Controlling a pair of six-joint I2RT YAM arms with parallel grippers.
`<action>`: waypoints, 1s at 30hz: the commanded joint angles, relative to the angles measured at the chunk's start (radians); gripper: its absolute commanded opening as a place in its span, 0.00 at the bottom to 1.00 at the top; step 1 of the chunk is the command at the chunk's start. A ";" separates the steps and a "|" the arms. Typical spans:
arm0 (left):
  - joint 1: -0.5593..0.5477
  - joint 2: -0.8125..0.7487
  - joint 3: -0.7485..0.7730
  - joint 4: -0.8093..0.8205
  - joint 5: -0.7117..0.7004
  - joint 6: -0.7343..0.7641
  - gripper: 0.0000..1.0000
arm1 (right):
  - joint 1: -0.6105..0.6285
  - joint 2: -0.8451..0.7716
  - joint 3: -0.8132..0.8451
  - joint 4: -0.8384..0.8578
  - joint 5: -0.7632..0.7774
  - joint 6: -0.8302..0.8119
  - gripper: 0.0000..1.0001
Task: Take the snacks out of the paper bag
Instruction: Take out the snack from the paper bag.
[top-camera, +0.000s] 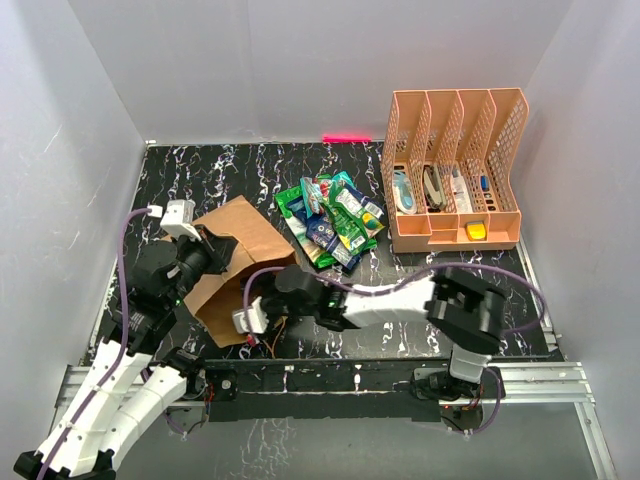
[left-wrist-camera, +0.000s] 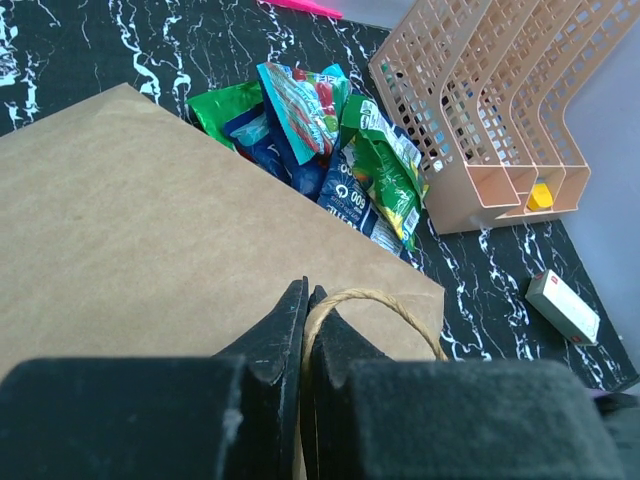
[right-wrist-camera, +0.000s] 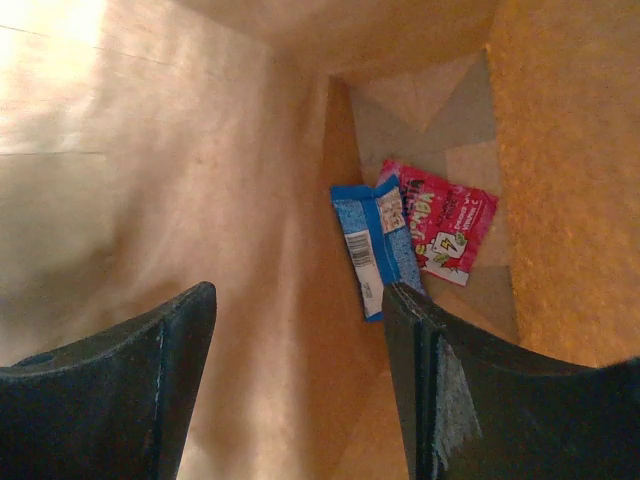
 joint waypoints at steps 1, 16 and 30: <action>0.003 -0.025 0.015 0.036 0.012 0.077 0.00 | 0.005 0.165 0.143 0.107 0.168 -0.166 0.70; 0.002 -0.052 0.015 0.033 0.103 0.104 0.00 | -0.054 0.502 0.393 0.193 0.192 -0.342 0.73; 0.001 -0.022 0.015 0.071 0.207 0.053 0.00 | -0.105 0.762 0.684 0.181 0.227 -0.377 0.76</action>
